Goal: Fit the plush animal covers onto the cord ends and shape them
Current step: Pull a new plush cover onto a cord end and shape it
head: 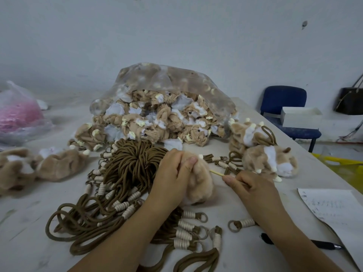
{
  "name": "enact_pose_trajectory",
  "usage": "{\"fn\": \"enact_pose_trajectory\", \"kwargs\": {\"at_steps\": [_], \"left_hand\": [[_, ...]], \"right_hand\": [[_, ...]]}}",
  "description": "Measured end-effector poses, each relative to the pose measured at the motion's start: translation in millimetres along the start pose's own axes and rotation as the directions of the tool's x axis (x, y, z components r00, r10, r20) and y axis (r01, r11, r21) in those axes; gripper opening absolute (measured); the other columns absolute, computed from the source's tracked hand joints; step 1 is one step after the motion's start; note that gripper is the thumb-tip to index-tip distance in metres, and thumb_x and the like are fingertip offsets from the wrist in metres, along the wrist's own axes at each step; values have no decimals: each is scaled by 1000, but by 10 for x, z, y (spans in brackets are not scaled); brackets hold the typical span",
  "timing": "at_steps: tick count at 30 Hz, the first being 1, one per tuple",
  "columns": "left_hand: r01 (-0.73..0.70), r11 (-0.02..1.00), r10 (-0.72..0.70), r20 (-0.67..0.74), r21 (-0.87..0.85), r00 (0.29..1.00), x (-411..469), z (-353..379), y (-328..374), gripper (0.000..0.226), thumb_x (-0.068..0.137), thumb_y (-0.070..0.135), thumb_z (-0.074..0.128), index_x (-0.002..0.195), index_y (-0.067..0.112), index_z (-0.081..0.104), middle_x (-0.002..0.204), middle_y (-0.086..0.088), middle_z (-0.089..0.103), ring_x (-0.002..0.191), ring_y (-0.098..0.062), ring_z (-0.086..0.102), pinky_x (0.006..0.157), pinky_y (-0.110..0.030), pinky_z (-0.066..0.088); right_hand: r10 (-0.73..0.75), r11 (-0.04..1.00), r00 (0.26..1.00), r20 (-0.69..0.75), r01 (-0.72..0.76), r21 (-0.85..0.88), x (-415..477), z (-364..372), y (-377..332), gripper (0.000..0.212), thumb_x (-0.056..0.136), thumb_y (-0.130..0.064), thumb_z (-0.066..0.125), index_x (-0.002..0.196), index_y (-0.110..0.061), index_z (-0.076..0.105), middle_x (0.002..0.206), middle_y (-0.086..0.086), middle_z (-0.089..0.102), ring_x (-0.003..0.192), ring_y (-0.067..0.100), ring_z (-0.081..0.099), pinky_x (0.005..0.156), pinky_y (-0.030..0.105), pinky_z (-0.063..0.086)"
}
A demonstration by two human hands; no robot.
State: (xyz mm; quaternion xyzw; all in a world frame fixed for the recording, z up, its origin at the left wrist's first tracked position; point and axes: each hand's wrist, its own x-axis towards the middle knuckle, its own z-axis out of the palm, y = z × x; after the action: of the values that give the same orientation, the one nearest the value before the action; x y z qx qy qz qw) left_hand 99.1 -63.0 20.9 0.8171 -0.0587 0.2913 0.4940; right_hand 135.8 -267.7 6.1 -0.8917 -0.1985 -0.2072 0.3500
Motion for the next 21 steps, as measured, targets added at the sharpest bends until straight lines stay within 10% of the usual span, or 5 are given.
{"fn": "enact_pose_trajectory", "kwargs": {"at_steps": [13,21], "left_hand": [[-63,998,62,-56,-6,996,-67,182,75,18,97,35,40,84,31,51,81,9,57,80,-15,58,76,-35,48],[224,847,-173,150,-482,974,-78,80,53,53,91,59,38,92,17,70,93,1,74,93,-8,69,79,-17,52]], "right_hand": [[84,963,994,68,-98,252,-50,68,-127,54,74,-68,42,57,-16,48,59,0,51,55,9,45,55,18,35],[0,996,1000,9,0,90,-7,-5,-32,49,78,-65,45,56,-21,46,62,-17,52,60,6,48,67,27,30]]}}
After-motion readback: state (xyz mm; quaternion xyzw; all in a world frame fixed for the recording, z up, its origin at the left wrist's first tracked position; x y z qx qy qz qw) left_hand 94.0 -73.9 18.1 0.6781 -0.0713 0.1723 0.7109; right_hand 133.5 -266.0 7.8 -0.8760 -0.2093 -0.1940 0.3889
